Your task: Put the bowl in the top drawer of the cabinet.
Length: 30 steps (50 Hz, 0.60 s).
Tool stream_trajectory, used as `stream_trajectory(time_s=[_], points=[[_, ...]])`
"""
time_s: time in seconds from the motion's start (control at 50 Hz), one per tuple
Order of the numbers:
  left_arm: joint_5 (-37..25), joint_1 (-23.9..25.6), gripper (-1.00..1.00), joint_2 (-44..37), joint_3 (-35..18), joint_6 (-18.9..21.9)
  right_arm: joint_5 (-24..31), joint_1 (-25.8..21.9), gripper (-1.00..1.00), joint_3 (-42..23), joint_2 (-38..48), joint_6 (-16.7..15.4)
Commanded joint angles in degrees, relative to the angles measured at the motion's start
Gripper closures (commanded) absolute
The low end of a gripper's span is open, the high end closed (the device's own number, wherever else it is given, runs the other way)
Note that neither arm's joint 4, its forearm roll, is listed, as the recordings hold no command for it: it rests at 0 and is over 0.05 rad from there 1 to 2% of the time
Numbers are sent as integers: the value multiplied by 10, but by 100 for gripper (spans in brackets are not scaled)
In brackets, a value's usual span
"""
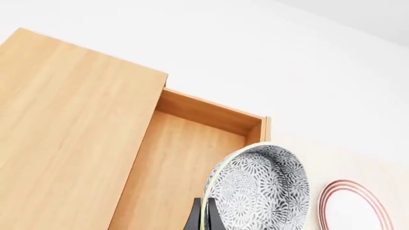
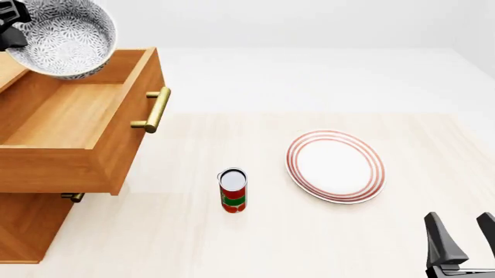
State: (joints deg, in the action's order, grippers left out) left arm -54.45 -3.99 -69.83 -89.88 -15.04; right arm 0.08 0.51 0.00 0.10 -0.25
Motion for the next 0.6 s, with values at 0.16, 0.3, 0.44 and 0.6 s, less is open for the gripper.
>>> stream_trajectory(time_s=[0.16,0.3,0.44,0.6], points=[[11,-27,100,-18,5,4,0,-1,-100,0,0,1],[16,-28,100,-26,5,6,-1,-1,-100,0,0,1],[21,-27,100,-37,4,9,0,-1,-100,0,0,1],[39,-29,100,-46,26,11,0,-1,-100,0,0,1]])
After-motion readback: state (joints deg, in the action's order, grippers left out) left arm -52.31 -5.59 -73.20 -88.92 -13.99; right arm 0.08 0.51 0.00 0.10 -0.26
